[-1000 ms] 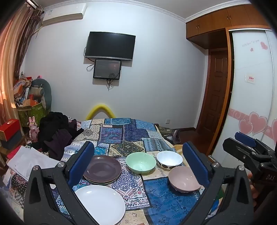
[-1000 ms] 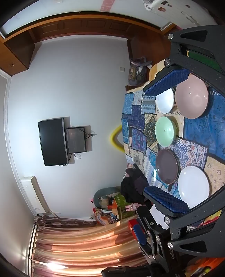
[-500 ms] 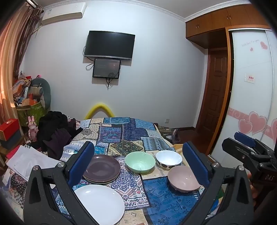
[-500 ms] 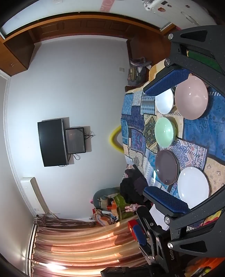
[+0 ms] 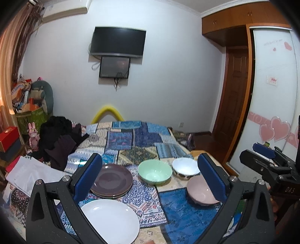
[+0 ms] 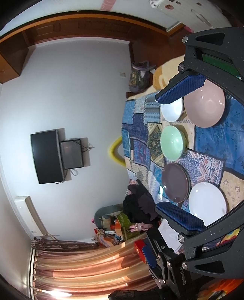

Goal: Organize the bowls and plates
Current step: 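Move both grippers toward the stack of dark brown plates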

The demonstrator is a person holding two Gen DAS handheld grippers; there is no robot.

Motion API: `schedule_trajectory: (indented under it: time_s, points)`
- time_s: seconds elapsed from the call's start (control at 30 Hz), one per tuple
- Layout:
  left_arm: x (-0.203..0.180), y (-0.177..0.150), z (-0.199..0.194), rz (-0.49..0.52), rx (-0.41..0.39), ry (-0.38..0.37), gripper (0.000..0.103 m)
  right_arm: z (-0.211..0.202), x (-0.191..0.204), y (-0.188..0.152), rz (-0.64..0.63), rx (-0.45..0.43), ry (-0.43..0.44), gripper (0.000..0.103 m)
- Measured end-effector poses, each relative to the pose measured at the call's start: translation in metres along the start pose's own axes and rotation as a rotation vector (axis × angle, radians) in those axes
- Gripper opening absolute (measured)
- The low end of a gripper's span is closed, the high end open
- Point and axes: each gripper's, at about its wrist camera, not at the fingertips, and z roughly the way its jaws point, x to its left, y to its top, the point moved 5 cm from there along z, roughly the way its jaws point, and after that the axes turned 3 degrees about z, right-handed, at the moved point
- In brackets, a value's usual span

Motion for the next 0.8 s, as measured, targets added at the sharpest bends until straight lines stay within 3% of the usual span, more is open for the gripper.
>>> schedule_trajectory:
  time_s: [0.27,0.43,0.57,0.7,0.8]
  points:
    - [0.043,-0.02,0.047,-0.061,0.146,0.002,0.103,0.051,0.003,-0.015,0.011,0.122,0.021,0.103]
    - [0.076,-0.034,0.082,-0.077,0.209,0.049,0.102,0.086,0.01,-0.028,-0.009,0.189,0.034,0.101]
    - [0.105,-0.051,0.113,-0.072,0.284,0.069,0.086,0.121,0.015,-0.04,-0.015,0.273,0.057,0.088]
    - [0.13,-0.07,0.144,-0.12,0.366,0.048,0.082,0.153,0.018,-0.057,0.005,0.369,0.09,0.075]
    - [0.153,-0.081,0.164,-0.087,0.403,0.075,0.074,0.172,0.02,-0.07,0.021,0.428,0.105,0.066]
